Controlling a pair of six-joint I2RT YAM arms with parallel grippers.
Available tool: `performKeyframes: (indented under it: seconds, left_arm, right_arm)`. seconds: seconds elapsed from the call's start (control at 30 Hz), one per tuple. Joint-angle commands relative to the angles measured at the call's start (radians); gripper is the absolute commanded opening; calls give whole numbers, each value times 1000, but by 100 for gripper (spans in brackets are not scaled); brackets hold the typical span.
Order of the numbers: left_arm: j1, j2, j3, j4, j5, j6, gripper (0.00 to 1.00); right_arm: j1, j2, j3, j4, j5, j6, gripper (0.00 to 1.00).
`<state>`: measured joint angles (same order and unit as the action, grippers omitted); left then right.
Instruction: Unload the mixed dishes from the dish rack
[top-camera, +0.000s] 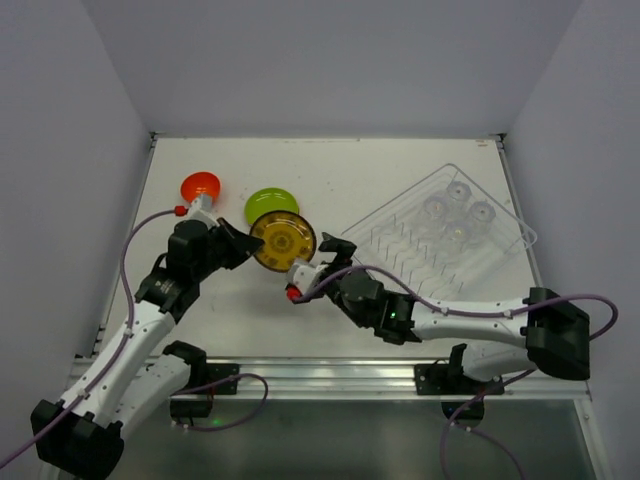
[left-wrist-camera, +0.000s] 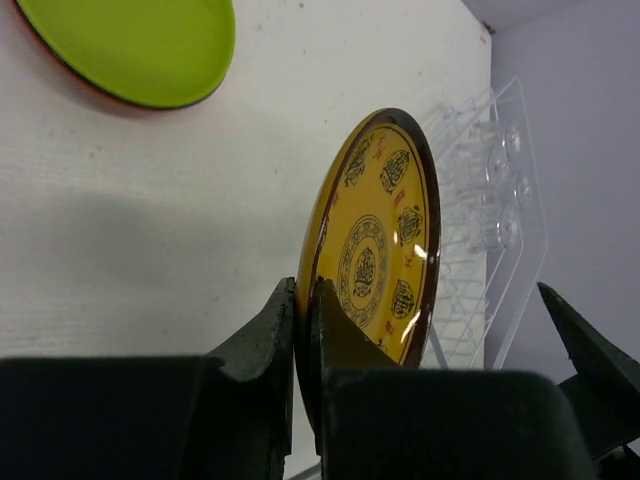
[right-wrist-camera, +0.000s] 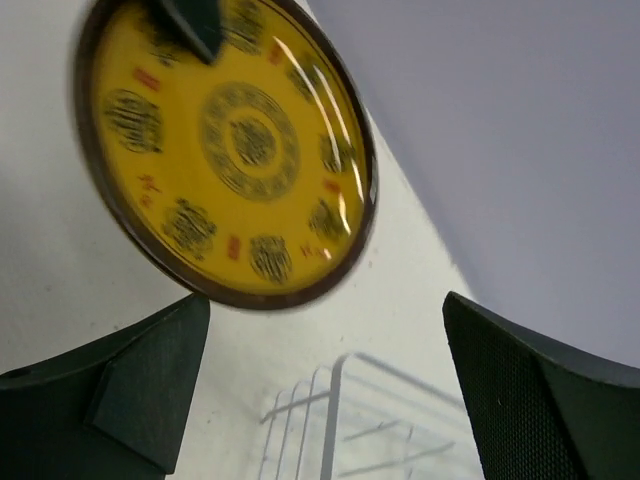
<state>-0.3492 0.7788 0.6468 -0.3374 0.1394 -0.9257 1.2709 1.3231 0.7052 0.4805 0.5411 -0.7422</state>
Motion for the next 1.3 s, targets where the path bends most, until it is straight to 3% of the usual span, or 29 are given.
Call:
performKeyframes:
  seconds: [0.0, 0.17, 0.27, 0.4, 0.87, 0.93, 1.07, 1.1, 1.2, 1.27]
  left_arm:
    - [15, 147, 25, 95, -133, 36, 0]
    - [180, 351, 106, 219, -107, 4, 0]
    - [228, 497, 187, 284, -102, 4, 0]
    - [231, 680, 292, 319, -112, 36, 0]
    - [228, 882, 375, 354, -168, 85, 1]
    - [225, 895, 373, 348, -190, 88, 7]
    - [214, 907, 382, 348, -176, 105, 37]
    - [205, 907, 386, 348, -176, 110, 52]
    - [168, 909, 396, 347, -216, 129, 81]
    - [147, 937, 430, 296, -262, 140, 90]
  right_arm:
    - [-155, -227, -9, 196, 221, 432, 99]
    - [-393, -447, -70, -127, 221, 936, 99]
    - [-438, -564, -70, -261, 172, 1056, 99]
    - [-441, -683, -122, -247, 122, 1075, 99]
    - [-441, -783, -159, -252, 138, 1096, 99]
    - [-443, -788, -165, -243, 140, 1093, 99]
    - [-441, -769, -159, -241, 138, 1081, 99]
    - [-443, -751, -151, -246, 137, 1083, 99]
    - [-441, -728, -136, -261, 135, 1081, 99]
    - [-441, -711, -133, -264, 128, 1072, 99]
